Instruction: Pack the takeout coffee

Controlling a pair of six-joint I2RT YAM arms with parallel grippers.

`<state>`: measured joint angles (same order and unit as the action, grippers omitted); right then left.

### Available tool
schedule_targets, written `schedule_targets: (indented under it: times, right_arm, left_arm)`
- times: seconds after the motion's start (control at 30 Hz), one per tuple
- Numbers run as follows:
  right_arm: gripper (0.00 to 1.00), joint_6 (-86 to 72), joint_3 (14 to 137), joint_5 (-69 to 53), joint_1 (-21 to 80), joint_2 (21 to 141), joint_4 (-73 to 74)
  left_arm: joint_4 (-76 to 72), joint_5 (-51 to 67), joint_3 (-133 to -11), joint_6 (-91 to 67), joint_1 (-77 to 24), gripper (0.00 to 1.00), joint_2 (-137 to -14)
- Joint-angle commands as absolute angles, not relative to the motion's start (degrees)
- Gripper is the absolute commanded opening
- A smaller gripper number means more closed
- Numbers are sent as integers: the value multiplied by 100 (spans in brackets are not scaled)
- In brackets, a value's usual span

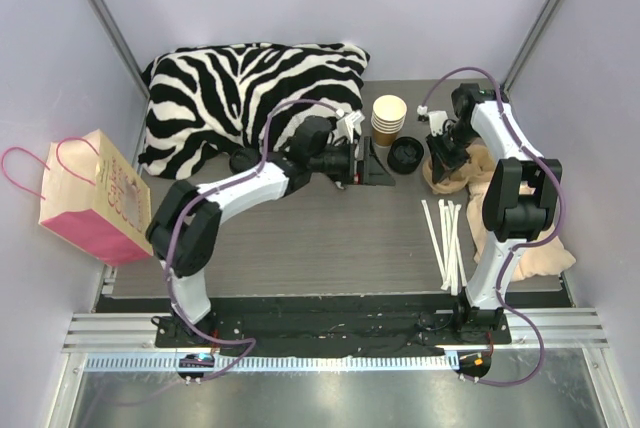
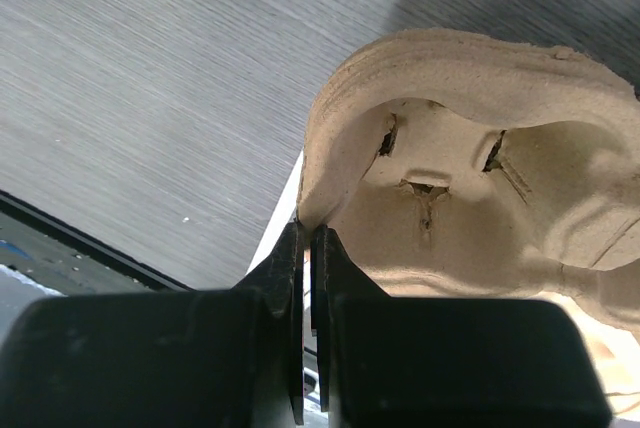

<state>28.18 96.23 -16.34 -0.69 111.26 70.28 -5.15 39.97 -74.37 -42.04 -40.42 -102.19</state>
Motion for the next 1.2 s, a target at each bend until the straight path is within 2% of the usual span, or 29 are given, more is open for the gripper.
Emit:
schedule_targets:
  times: [0.0, 0.1, 0.27, 0.47, 0.57, 0.67, 0.73, 0.8, 0.9, 0.93, 1.03, 1.1, 1.17]
  right_arm:
    - [1, 2575, 9835, -2065, -53, 10846, 7172]
    - [1, 2496, 9791, -2188, -105, 10881, 7163]
    - [1, 2347, 9852, -2320, -141, 10977, 7172]
    - [1, 2303, 9765, -2250, -167, 11030, 7181]
    - [1, 2276, 9782, -2206, -176, 11039, 7189]
    - [1, 2224, 9843, -2232, -176, 11074, 7216]
    - [1, 2189, 9914, -2267, -176, 11109, 7233]
    - [1, 2136, 9975, -2276, -176, 11162, 7260]
    - [1, 2092, 10011, -2259, -176, 11197, 7277]
    - [1, 2083, 10019, -2259, -176, 11206, 7286]
    - [1, 2039, 10055, -2267, -176, 11232, 7312]
    - [1, 1987, 10072, -2285, -176, 11267, 7304]
    - [1, 1960, 10107, -2303, -176, 11294, 7330]
  left_arm:
    - [-2600, 3456, -7593, -6150, -4201, 97, -10941]
    - [-3312, 3235, -7803, -7064, -4315, 97, -11539]
    - [-4375, 2743, -7989, -7488, -4613, 100, -12172]
    - [-4649, 2636, -8183, -6979, -4851, 100, -12524]
    - [-4256, 2777, -8043, -6366, -4852, 100, -12332]
    - [-3658, 2988, -7788, -5373, -4860, 100, -11919]
    - [-2670, 2866, -7700, -4047, -4904, 100, -11515]
    - [-2470, 2733, -7533, -3265, -4904, 100, -11304]
    - [-2364, 2742, -7085, -1280, -4957, 100, -10891]
    - [-2329, 2690, -6832, -39, -5061, 100, -10646]
    - [-2635, 2567, -6304, 1909, -5307, 95, -10372]
    - [-3092, 2522, -6092, 3317, -5379, 88, -10353]
    - [-3523, 2566, -6029, 4283, -5431, 76, -10554]
